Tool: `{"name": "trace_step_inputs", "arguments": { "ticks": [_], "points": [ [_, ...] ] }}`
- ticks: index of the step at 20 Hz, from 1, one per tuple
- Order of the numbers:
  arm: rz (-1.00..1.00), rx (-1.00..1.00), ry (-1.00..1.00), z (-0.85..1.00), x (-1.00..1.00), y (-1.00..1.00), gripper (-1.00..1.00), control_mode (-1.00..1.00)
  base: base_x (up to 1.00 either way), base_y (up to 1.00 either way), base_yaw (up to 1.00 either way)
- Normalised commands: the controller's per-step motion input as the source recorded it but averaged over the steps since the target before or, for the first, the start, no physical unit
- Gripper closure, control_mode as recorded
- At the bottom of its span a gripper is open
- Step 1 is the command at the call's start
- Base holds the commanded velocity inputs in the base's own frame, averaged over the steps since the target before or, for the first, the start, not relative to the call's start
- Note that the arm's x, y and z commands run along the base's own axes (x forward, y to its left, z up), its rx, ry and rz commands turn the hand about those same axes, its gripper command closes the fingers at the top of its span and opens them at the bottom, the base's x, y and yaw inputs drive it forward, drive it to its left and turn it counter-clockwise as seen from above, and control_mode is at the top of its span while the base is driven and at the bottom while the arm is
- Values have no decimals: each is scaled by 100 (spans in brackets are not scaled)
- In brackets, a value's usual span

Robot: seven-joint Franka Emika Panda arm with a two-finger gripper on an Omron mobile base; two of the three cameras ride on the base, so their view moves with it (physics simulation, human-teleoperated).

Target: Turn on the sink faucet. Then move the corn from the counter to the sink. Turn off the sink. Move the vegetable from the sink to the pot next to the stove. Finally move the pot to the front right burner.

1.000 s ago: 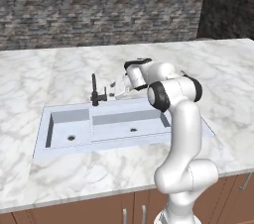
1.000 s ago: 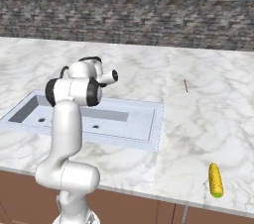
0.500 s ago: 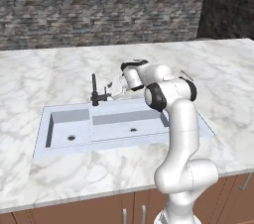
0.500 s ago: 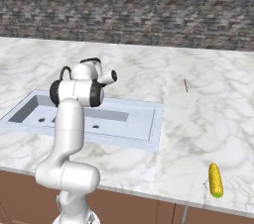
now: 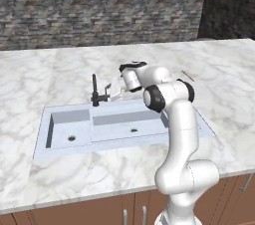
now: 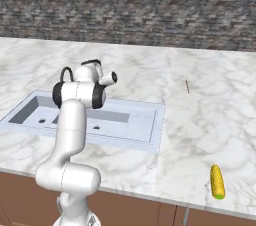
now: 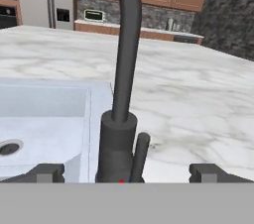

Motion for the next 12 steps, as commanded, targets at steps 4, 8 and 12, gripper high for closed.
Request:
{"name": "trace_step_inputs", "arguments": {
  "ticks": [4,8,12],
  "points": [
    [0,0,0,-7,14,15,-100,-100,0,0,0],
    [0,0,1,-6,16,19,-100,-100,0,0,0],
    [0,0,1,-6,10,19,-100,-100,0,0,0]
  ]
}}
